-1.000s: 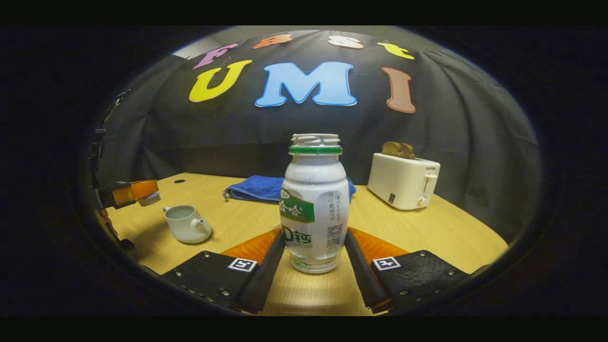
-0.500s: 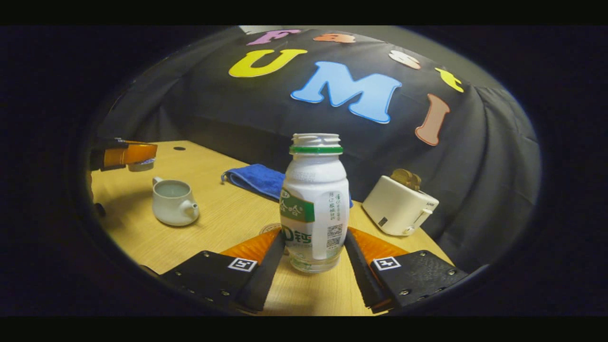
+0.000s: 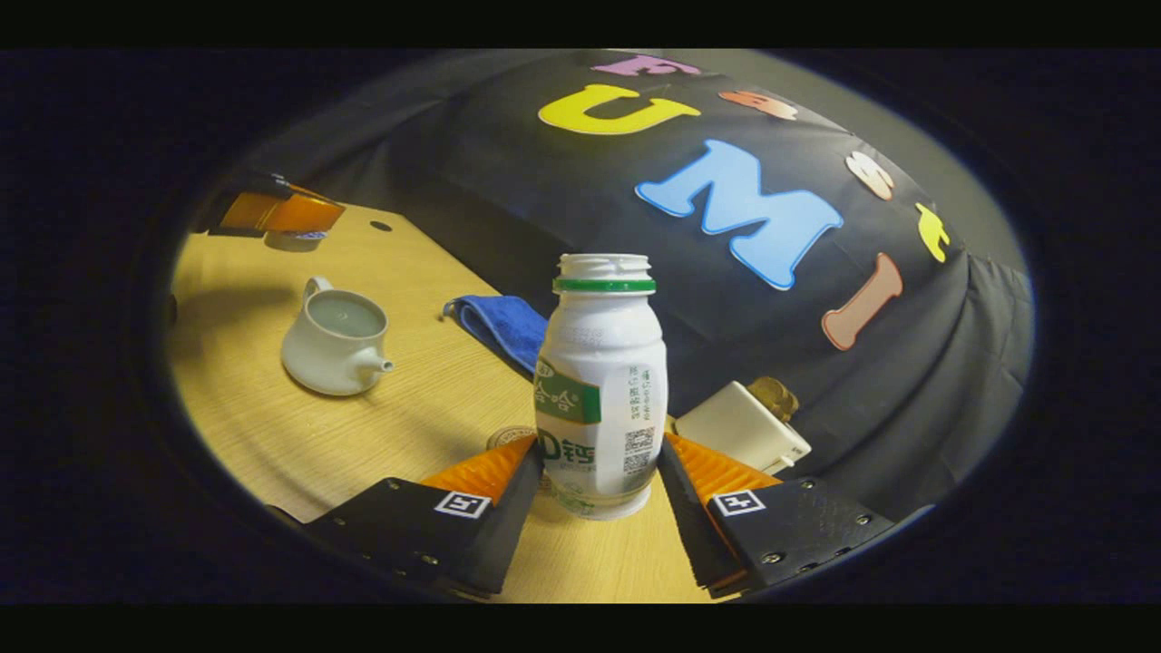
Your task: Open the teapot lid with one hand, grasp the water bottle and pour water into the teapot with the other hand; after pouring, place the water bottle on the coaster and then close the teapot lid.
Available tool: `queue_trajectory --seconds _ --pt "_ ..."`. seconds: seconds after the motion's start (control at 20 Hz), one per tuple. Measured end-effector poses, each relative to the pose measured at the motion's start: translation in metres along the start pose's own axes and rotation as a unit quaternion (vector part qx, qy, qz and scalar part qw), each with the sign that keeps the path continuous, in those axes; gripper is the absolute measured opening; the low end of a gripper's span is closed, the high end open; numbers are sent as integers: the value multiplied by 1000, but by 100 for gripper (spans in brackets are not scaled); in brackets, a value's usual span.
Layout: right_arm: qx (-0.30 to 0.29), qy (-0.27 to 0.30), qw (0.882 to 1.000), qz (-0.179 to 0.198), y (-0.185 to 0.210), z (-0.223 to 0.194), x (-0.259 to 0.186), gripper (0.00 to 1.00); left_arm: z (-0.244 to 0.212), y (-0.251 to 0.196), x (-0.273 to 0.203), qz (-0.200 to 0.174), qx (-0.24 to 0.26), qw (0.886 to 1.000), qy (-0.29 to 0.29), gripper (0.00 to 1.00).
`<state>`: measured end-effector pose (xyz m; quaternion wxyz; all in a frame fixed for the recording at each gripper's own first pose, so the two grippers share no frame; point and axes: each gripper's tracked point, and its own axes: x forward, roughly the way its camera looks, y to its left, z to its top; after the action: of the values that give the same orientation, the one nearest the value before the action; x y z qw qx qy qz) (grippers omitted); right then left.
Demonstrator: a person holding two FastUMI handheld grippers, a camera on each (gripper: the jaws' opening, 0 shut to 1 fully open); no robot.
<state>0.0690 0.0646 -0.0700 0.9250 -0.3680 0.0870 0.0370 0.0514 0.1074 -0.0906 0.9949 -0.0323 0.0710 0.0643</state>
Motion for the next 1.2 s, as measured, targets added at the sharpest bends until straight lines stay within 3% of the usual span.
queue_trajectory --seconds 0.2,0.45,0.75,0.8,0.95,1.15,1.2 --pt "-81 -14 997 -11 5 19 4 74 1 17 0 15 -7 1000 0 14" --pt "-147 -19 989 -9 19 30 9 74 2 46 -2 36 -35 999 -3 10" --pt "-244 -24 969 -36 19 38 14 74 -1 79 -2 70 -48 996 -2 7" --pt "-259 -27 965 -41 18 39 13 74 -2 81 -2 73 -47 996 -1 10" --pt "-300 -35 952 -56 19 43 14 74 -3 84 -2 75 -49 996 2 14" --pt "-343 -42 936 -68 18 47 16 74 -3 84 -3 74 -47 996 3 7" --pt "-351 -42 933 -70 17 47 17 74 -2 83 -3 74 -47 996 2 10"
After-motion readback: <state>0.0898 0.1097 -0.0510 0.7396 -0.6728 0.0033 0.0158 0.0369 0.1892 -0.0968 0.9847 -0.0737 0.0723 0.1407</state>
